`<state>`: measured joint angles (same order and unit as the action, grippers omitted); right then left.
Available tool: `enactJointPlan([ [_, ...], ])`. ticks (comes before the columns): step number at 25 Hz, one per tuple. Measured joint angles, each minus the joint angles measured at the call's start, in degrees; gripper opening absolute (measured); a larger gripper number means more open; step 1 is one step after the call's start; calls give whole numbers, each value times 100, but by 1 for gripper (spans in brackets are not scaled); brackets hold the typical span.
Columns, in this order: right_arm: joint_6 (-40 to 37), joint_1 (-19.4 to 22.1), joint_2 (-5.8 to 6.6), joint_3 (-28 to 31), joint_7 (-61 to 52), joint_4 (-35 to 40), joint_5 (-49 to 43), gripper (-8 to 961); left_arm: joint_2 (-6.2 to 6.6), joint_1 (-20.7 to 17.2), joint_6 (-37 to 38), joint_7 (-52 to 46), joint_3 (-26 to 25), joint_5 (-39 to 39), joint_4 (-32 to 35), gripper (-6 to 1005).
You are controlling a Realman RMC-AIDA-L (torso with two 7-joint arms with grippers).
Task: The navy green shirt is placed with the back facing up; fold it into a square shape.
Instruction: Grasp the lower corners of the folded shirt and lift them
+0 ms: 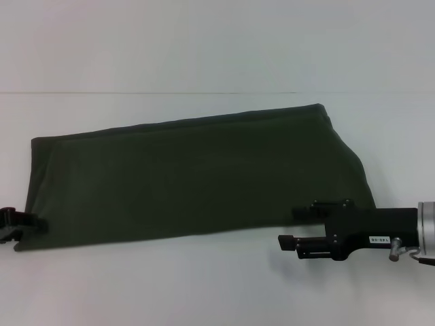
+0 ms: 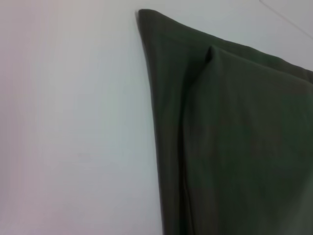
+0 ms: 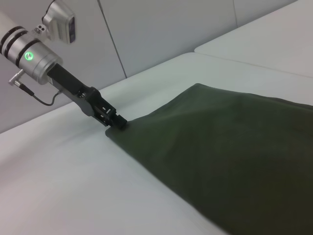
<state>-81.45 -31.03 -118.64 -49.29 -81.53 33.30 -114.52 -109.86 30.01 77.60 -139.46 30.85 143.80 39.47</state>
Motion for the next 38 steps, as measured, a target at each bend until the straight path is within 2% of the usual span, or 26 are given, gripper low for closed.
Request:
enactJointPlan([
  [5, -2, 10, -1, 9, -2, -2, 0, 799, 0, 13, -31, 20, 38, 7, -26, 557],
  [9, -6, 8, -1, 14, -4, -2, 0, 799, 1, 42, -2, 32, 52, 12, -42, 310],
  [15, -19, 8, 6, 75, -211, 7, 39, 798, 5, 57, 42, 70, 71, 22, -53, 90],
  [20, -7, 11, 115, 290, -1392, 293, 27, 798, 14, 58, 51, 112, 70, 27, -53, 12],
  [23, -5, 66, 276, 347, -2660, 723, 5, 798, 16, 58, 62, 169, 61, 26, -55, 13],
  [25, -18, 81, 416, 348, -3439, 908, -56, 797, 17, 58, 71, 205, 53, 24, -59, 13],
  [27, -18, 49, 619, 349, -4415, 1016, -257, 797, 18, 58, 77, 240, 47, 17, -61, 13],
  [31, -10, -126, 887, 350, -5628, 1038, -807, 797, 22, 58, 99, 288, 31, -8, -62, 14],
  [34, -8, -353, 1036, 351, -6237, 1052, -1413, 794, 25, 62, 101, 302, 29, -16, -62, 14],
  [38, 55, -598, 1036, 368, -6467, 1047, -1960, 794, 20, 80, 108, 347, 27, -18, -62, 15],
])
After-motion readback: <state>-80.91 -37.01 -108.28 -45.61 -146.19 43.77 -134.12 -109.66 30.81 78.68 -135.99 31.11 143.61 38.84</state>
